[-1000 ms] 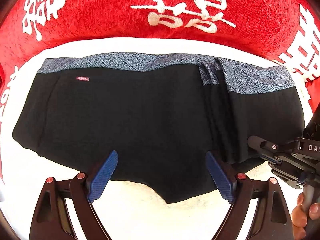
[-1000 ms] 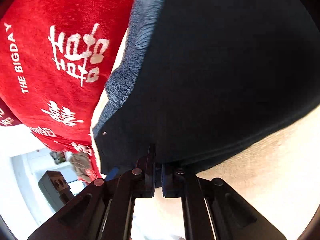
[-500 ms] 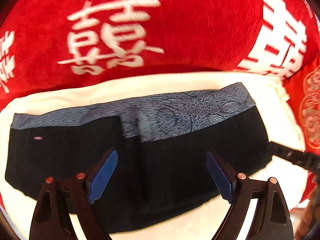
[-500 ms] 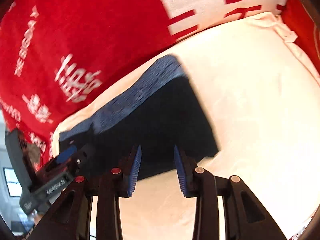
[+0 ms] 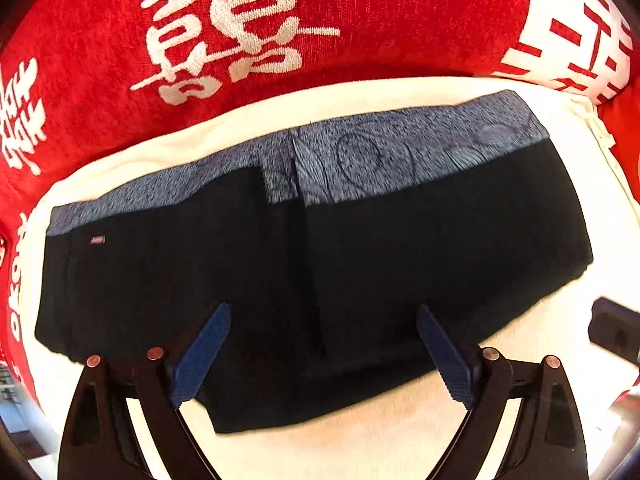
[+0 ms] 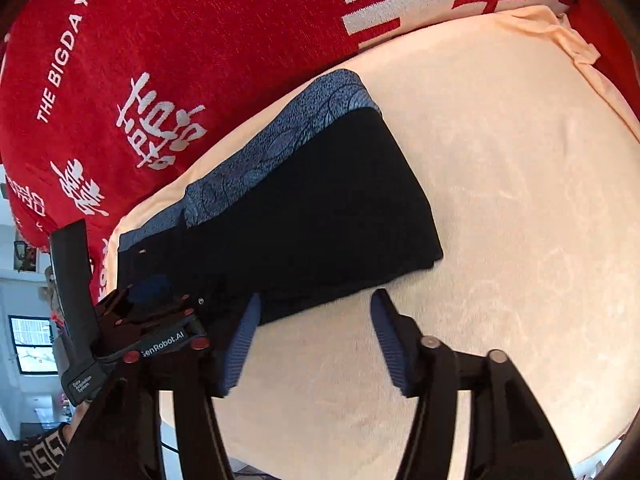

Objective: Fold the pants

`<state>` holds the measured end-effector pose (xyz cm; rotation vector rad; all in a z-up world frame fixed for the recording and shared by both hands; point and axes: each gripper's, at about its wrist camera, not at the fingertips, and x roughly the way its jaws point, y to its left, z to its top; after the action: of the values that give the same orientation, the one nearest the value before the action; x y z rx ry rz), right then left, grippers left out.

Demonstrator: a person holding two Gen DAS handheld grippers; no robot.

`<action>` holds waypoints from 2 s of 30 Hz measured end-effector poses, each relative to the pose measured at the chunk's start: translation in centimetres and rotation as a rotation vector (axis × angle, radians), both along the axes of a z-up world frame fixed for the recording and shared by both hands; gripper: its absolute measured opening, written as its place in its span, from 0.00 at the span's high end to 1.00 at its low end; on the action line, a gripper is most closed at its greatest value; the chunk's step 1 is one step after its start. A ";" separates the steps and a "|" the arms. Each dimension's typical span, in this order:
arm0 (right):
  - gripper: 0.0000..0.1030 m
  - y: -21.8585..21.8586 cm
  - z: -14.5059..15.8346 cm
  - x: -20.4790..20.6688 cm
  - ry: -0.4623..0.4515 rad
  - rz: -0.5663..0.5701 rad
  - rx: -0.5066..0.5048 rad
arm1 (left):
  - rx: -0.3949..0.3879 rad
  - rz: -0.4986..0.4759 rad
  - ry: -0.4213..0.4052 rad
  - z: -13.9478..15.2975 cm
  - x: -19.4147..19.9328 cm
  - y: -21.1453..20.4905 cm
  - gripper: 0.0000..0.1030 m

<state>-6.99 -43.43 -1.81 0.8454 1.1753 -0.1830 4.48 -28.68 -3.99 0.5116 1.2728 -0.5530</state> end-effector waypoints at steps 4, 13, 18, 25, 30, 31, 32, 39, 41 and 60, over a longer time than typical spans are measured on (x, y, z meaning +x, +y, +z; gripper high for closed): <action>0.29 0.6 -0.4 -2.0 0.022 0.010 0.025 | 0.028 0.006 0.021 0.9 -1.4 0.0 0.08; 0.23 -0.6 0.1 -4.2 0.030 0.004 0.034 | 0.066 -0.046 0.035 2.0 -5.6 -0.6 0.08; 0.23 -0.9 0.2 -4.1 0.037 0.060 0.037 | 0.057 0.028 0.031 2.8 -6.5 0.5 0.08; 0.23 2.0 1.5 -1.4 0.001 0.257 -0.153 | 0.028 0.206 0.014 2.5 -5.3 5.3 0.08; 0.23 7.2 2.6 2.8 -0.058 0.418 -0.331 | 0.024 0.226 -0.008 1.4 -2.4 9.0 0.08; 0.23 8.9 2.8 4.0 -0.064 0.471 -0.386 | 0.022 0.227 -0.004 1.4 -1.9 9.6 0.08; 0.23 10.2 2.8 4.7 -0.068 0.509 -0.425 | 0.016 0.231 0.004 1.4 -1.3 10.5 0.08; 0.24 19.0 0.1 9.0 -0.064 0.770 -0.722 | -0.010 0.282 -0.005 0.8 1.8 15.3 0.08; 0.24 20.3 -1.3 10.1 -0.049 0.796 -0.774 | -0.006 0.306 -0.001 0.5 2.1 16.5 0.08; 0.71 16.7 -0.9 12.8 0.072 0.521 -0.378 | -0.068 0.464 0.046 -0.7 6.2 21.9 0.08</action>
<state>5.84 -26.71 -2.75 0.1888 1.3362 -0.0036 10.66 -6.80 -4.73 0.1355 1.3573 -0.2171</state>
